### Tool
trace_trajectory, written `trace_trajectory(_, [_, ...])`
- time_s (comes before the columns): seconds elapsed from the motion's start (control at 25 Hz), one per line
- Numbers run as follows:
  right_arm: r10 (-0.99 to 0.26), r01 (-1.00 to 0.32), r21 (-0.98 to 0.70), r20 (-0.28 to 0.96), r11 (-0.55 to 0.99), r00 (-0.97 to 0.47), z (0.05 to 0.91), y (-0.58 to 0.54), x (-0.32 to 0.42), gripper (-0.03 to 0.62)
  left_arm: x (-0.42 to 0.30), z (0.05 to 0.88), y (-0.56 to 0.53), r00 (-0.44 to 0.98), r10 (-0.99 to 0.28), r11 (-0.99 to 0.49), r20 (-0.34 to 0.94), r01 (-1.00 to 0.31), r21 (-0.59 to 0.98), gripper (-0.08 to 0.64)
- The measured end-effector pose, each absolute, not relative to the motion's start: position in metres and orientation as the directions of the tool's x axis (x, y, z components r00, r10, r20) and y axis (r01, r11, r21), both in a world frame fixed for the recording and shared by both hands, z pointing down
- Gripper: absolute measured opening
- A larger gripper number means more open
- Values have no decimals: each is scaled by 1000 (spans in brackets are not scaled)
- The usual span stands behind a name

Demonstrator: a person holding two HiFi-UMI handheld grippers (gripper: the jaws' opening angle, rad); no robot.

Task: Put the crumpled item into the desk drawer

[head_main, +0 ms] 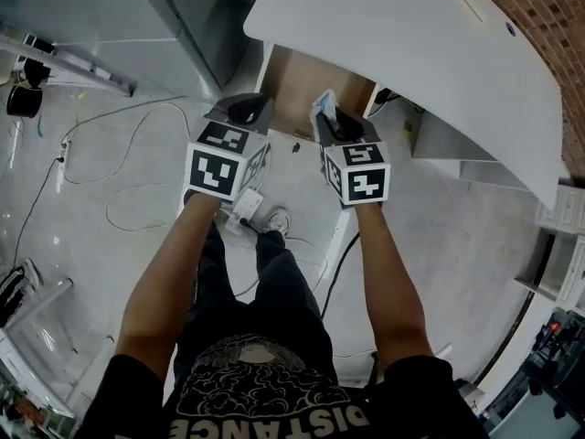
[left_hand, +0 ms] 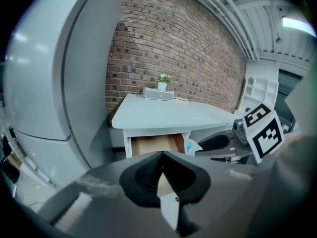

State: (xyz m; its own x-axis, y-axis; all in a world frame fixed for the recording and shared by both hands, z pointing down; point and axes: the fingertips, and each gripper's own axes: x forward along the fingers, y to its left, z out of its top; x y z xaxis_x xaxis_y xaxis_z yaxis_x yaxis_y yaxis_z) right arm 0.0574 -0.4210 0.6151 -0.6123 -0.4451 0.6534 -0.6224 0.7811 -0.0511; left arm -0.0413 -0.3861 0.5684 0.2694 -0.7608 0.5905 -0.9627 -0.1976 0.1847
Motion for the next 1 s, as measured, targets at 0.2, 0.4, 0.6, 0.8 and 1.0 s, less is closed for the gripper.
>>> trace_trajectory(0.2, [-402, -590, -64, 674, 805, -620, 649, -436, 58, 106, -36, 587, -395, 241, -757, -157, 607, -969, 189, -1])
trace_trajectory(0.4, [-350, -555, -82, 698, 828, -625, 682, -444, 52, 106, -40, 605, -397, 209, -747, -117, 631, -976, 184, -1])
trace_trajectory(0.6, [-315, -532, -92, 717, 841, -622, 708, -450, 45, 107, -48, 623, -397, 187, -735, -89, 652, -980, 181, -1])
trace_trajectory(0.8, [-294, -525, -102, 731, 845, -616, 726, -456, 42, 110, -49, 637, -394, 182, -719, -78, 671, -980, 183, -1])
trace_trajectory(1.0, [-279, -514, -105, 740, 851, -612, 735, -457, 37, 110, -51, 647, -389, 181, -704, -69, 687, -980, 187, -2])
